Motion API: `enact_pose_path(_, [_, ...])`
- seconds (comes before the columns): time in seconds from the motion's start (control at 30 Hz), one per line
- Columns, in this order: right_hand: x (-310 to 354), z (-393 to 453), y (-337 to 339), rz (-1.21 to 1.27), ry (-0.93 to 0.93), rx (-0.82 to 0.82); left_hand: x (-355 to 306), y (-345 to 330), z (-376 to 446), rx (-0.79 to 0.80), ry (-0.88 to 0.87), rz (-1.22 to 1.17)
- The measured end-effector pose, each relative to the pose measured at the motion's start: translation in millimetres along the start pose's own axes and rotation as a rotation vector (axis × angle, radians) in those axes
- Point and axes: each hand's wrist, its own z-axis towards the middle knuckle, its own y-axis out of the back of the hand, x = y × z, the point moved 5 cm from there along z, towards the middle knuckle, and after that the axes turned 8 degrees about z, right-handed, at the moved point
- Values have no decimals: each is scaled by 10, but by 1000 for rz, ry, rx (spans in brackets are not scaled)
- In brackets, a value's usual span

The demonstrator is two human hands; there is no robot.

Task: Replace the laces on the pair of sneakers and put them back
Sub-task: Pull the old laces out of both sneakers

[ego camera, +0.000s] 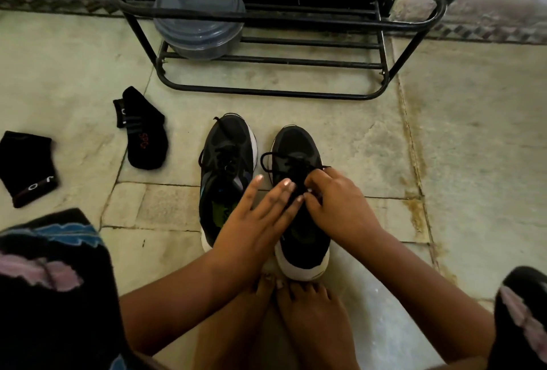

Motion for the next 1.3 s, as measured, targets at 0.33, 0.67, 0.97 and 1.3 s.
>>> enact_pose_path(0.33, [-87,-89,21,71,39,-60,-95,-25,-100,-204,1,32])
enact_pose_path(0.67, [-204,-94,90,115,9,-99,-177,-194,-148,-94,202,308])
enact_pose_path(0.97, [-134,-181,-153,-89,126,-175,-191,-167,-97,-73,164,416])
enact_pose_path(1.3, [43,213,-182,-9,-140,-24,-212,-204,-94,-104,168,418])
